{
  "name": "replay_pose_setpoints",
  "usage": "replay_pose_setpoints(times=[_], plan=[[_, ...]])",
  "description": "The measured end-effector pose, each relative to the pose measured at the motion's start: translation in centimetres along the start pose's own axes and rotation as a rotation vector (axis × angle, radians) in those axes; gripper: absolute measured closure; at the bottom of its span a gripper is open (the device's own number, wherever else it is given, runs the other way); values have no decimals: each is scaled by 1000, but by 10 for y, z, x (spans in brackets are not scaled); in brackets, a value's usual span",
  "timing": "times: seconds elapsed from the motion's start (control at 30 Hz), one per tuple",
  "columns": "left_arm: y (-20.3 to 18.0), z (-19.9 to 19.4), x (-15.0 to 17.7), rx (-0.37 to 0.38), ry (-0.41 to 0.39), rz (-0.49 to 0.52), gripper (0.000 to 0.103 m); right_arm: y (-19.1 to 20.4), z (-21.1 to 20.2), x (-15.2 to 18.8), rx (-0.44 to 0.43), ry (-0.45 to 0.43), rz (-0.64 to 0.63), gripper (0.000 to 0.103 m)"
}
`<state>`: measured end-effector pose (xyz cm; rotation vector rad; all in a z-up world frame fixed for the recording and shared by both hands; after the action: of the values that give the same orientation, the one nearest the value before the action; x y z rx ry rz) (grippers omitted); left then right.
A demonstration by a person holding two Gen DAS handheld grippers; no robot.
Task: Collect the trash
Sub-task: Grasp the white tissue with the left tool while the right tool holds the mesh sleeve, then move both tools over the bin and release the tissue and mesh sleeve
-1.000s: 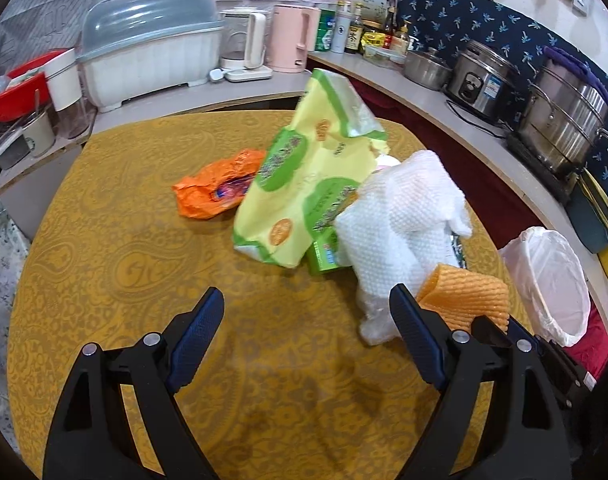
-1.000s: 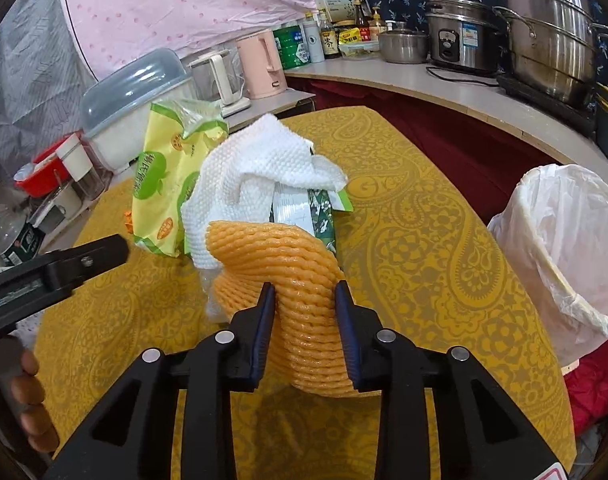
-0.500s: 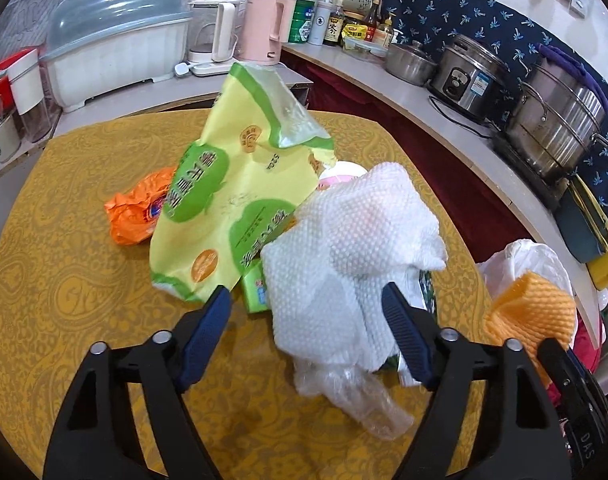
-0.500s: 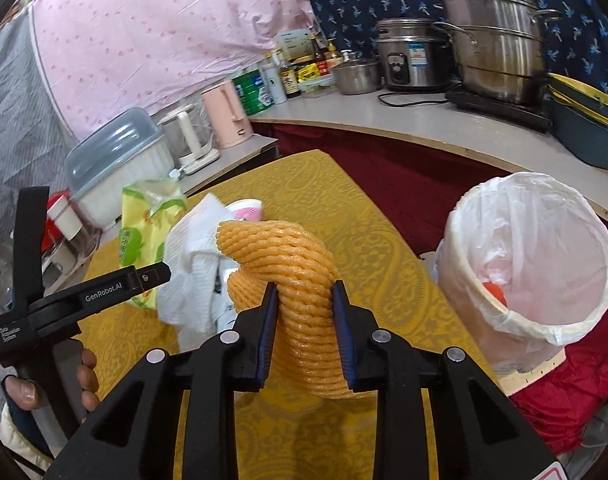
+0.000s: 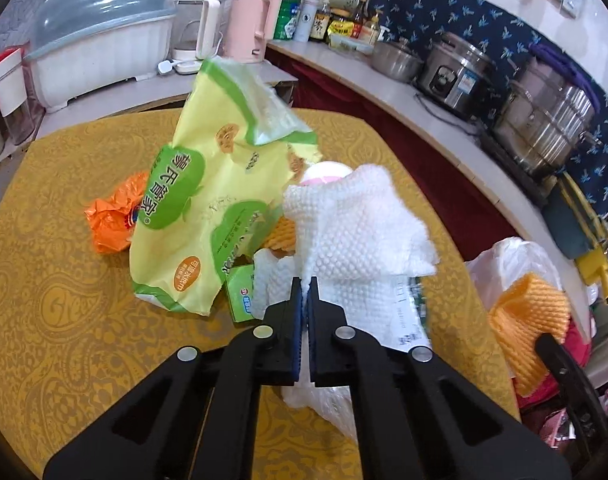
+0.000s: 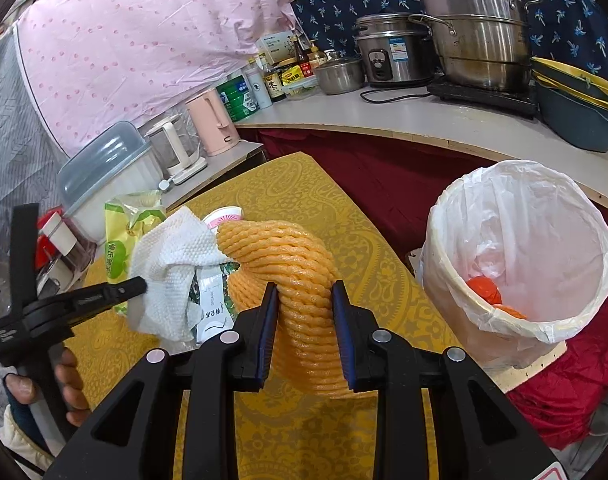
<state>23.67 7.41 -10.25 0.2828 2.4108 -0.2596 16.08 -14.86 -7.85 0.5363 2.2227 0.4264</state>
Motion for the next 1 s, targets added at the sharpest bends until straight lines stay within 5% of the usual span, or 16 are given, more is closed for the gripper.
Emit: replay_pose_setpoints(times=[0.53, 0.77, 1.0], plan=[[-68, -129, -75, 86, -218, 128, 101, -15, -65, -53, -21, -151, 28, 77], [-148, -135, -108, 200, -264, 221, 101, -66, -97, -93, 37, -258, 92, 77], [-251, -87, -110, 333, -206, 321, 101, -138, -109, -115, 136, -301, 179, 77]])
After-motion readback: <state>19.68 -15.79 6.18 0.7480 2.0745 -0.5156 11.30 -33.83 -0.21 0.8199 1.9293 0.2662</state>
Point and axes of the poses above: each gripper's, at about its wrist camera, not at the fingertips, and z roughly the way its jaws point, y to its left, x to its underside, the point moved 7 cm from there along z, roughly the way its jaws point, and after that the axes turned 15 degrees about z, right-handed, at the moved point
